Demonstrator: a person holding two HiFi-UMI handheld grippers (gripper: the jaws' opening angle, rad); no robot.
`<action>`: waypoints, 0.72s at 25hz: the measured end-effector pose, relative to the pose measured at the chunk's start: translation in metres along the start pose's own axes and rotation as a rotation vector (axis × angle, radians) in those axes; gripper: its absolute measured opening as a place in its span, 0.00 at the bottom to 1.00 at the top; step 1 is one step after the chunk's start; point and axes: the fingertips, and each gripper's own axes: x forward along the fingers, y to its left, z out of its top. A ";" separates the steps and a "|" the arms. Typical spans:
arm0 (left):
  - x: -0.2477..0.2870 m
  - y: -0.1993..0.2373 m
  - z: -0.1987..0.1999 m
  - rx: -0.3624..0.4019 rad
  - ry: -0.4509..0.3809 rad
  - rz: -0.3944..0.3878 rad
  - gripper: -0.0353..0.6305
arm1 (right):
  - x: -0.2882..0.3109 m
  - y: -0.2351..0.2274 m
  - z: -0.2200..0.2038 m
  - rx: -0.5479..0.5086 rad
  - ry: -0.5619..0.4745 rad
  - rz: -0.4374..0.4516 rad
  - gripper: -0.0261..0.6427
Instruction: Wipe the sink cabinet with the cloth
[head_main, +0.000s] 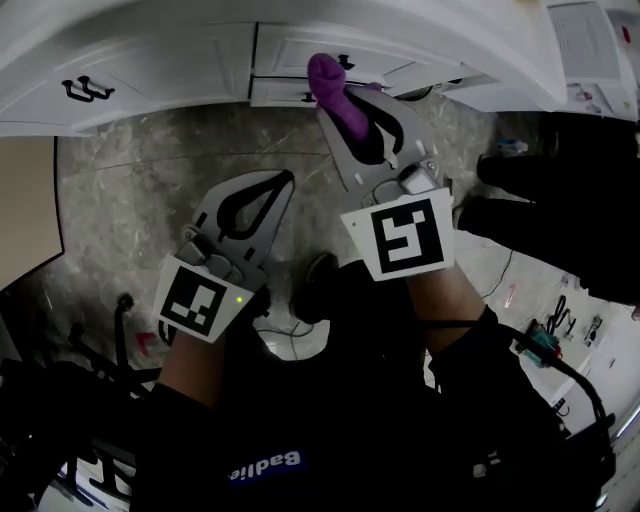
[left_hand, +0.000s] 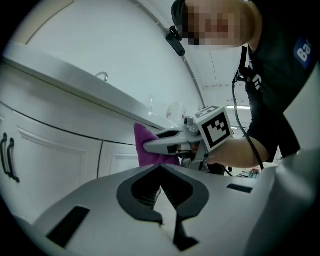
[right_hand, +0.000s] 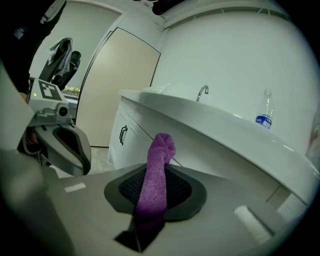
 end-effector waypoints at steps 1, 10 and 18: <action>0.004 0.008 -0.013 0.008 0.001 0.003 0.04 | 0.008 0.001 -0.003 -0.022 0.003 -0.012 0.15; 0.024 0.053 -0.100 0.030 -0.093 -0.006 0.04 | 0.057 0.004 -0.019 -0.328 0.052 -0.169 0.15; 0.011 0.081 -0.115 0.051 -0.127 0.020 0.04 | 0.079 -0.002 0.004 -0.630 0.065 -0.322 0.15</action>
